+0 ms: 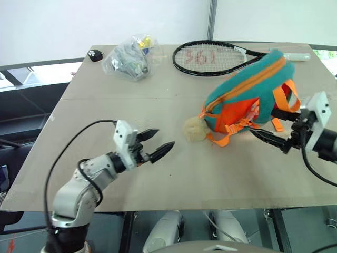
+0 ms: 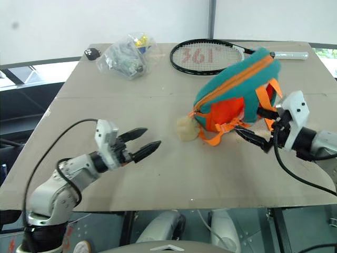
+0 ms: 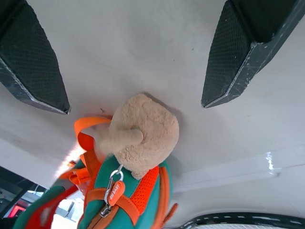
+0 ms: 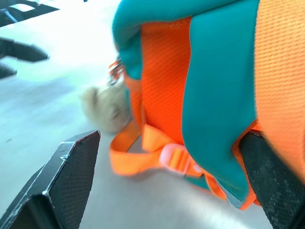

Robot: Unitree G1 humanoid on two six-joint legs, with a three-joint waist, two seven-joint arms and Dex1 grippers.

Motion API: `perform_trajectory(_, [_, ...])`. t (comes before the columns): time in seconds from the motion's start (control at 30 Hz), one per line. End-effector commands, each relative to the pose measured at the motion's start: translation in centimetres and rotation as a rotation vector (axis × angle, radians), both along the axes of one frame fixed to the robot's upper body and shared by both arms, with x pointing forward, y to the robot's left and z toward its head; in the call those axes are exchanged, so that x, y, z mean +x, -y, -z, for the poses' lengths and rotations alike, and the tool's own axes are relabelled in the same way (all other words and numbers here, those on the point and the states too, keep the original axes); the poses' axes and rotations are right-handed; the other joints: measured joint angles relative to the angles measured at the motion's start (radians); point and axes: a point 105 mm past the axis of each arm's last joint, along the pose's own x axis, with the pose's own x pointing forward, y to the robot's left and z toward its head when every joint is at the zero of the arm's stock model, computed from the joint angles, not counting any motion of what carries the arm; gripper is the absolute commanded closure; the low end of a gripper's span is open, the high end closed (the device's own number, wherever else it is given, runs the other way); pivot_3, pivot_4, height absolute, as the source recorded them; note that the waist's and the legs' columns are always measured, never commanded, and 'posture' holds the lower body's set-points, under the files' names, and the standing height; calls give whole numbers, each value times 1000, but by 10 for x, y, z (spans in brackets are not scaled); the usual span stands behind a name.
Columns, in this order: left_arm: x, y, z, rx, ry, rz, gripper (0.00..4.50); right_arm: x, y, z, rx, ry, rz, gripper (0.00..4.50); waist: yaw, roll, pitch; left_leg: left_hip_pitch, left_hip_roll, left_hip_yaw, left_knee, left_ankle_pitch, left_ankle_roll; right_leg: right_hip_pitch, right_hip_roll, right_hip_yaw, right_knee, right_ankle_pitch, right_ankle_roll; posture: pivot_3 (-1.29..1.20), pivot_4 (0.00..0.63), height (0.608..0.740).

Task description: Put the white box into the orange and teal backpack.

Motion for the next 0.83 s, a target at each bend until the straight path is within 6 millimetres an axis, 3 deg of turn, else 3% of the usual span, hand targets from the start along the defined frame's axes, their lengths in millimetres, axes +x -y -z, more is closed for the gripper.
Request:
perform_trajectory(0.03, [-11, -22, -3, 60, 28, -54, 0, -17, 13, 8, -74, -4, -2, 68, 6, 0, 0, 1, 0, 0, -1, 0, 0, 1, 0, 0, -1, 0, 0, 0, 150, 739])
perform_trajectory(0.17, [-24, -42, 8, 106, -8, -98, 0, -28, 34, 25, -105, -52, 77, 68, 11, 0, 1, 1, 0, 0, 0, 0, 0, 3, 0, -1, -2, 0, 0, 0, 150, 739])
perform_trajectory(0.3, [-30, -48, 12, 111, -26, -109, 0, -36, 50, 37, -115, -97, 124, 68, 12, 0, 1, 2, 0, 0, 1, -1, 0, 5, 0, -1, -3, 0, 0, 0, 150, 739])
perform_trajectory(0.47, [-32, -45, 15, 105, -34, -101, 0, -39, 55, 37, -89, -92, 132, 68, 12, 1, 1, 2, 0, 0, 1, -1, 0, 5, 0, -1, -4, 0, 0, 0, 150, 739])
perform_trajectory(0.6, [-32, -45, 15, 101, -36, -101, 0, -47, 62, 50, -137, -131, 138, 68, 17, 1, 1, 2, 1, 0, 0, -1, 0, 5, 0, -2, -4, 0, 0, 0, 150, 739])
perform_trajectory(0.83, [-32, -46, 16, 94, -42, -106, 0, -48, 67, 56, -122, -126, 165, 68, 20, 1, 1, 2, 1, 0, 0, -1, 1, 6, 0, -2, -6, 0, 0, 0, 150, 739])
